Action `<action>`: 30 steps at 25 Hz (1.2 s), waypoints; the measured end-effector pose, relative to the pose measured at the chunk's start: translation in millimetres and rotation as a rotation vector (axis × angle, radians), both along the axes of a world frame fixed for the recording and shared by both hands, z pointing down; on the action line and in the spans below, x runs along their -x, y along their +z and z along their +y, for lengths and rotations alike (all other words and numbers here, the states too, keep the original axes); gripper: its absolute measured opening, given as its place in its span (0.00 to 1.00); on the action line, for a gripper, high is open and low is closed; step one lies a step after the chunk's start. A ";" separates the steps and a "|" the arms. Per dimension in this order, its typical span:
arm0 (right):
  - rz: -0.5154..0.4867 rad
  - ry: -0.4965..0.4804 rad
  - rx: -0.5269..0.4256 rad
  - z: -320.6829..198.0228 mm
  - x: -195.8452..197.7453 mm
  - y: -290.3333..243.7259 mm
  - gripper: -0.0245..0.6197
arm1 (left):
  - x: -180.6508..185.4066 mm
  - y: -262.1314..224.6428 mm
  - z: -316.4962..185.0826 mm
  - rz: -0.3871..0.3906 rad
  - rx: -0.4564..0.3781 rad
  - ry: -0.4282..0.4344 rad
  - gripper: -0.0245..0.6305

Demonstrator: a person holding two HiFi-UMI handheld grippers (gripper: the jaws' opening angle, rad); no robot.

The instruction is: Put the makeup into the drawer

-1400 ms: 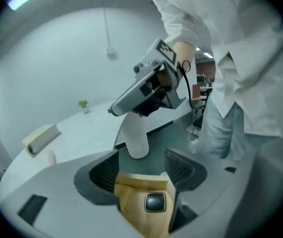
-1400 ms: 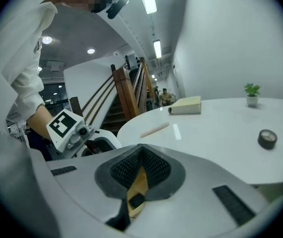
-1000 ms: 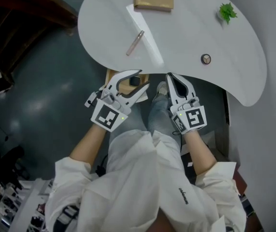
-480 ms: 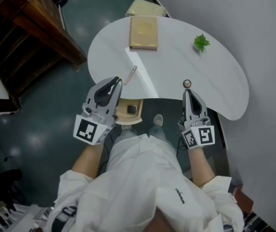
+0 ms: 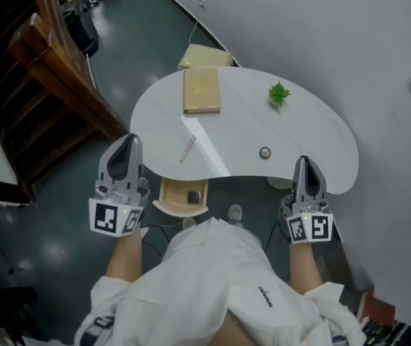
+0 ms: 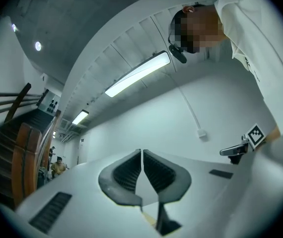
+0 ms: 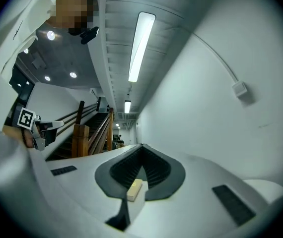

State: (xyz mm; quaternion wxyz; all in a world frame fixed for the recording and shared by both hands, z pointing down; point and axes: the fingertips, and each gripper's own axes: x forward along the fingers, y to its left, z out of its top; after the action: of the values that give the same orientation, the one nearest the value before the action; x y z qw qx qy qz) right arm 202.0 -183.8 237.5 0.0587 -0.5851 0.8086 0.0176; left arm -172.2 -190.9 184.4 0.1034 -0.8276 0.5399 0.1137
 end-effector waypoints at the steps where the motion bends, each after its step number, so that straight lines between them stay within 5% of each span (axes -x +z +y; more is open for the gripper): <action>1: 0.003 0.015 -0.005 1.8 -5.1 -1.8 0.06 | 3.4 -1.5 -0.5 0.005 -0.004 -0.008 0.09; 30: -0.039 0.077 0.023 0.6 -27.0 4.2 0.06 | 7.1 12.7 -2.3 0.009 0.026 -0.024 0.09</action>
State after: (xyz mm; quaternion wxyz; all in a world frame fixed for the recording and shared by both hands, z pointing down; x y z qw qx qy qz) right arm 229.0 -183.2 241.7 0.0673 -0.6168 0.7843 -0.0010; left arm -179.3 -193.2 197.1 0.0916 -0.8216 0.5519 0.1093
